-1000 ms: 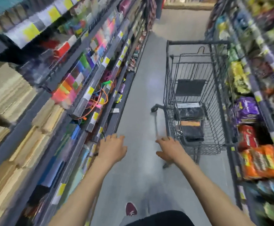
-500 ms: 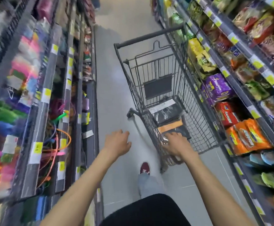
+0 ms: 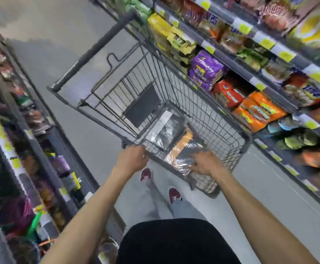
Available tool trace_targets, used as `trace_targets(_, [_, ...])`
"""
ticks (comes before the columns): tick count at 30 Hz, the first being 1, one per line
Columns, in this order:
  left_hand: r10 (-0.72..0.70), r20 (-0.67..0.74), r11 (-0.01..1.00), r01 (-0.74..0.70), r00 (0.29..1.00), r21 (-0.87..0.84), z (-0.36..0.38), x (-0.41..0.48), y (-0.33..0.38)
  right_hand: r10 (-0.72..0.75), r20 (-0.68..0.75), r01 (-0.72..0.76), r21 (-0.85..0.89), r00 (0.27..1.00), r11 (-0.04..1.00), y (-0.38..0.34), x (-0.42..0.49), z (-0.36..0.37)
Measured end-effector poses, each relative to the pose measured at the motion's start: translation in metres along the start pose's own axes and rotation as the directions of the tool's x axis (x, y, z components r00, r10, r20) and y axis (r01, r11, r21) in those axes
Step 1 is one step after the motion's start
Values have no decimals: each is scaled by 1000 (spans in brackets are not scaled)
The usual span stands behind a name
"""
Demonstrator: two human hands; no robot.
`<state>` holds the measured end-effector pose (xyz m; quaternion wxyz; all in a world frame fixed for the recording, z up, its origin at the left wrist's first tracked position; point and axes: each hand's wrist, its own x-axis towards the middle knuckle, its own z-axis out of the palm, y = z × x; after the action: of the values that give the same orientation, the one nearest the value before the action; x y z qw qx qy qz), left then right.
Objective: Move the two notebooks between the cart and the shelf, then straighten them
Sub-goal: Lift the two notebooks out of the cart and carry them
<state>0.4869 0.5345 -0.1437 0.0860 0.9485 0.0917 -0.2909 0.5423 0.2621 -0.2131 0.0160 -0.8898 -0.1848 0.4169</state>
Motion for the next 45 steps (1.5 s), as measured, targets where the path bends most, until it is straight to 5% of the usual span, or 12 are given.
trace_targets(10, [278,304,949,-310,911,60,-21,135,-17,303,83,-314,312,949,897,-31,23,1])
trace_targets(14, [287,436,929,-358,853,89,-13,175,-24,403,157,-431,393,902,812,-33,40,14])
trace_targets(23, [83,401,973,13,912,-231,33,253,-34,479,329,-578,540,814,612,-28,100,66])
trace_targets(31, [-111,479,983,167,871,-75,76,282,-46,630,393,-736,468,669,489,-15,140,117])
trace_targets(38, [-181,504,926,319,845,-201,114,314,-63,595,472,-725,620,651,301,-7,159,148])
trace_targets(45, [-199,454,887,357,868,-293,126,313,-58,555,501,-714,647,664,269,-7,165,168])
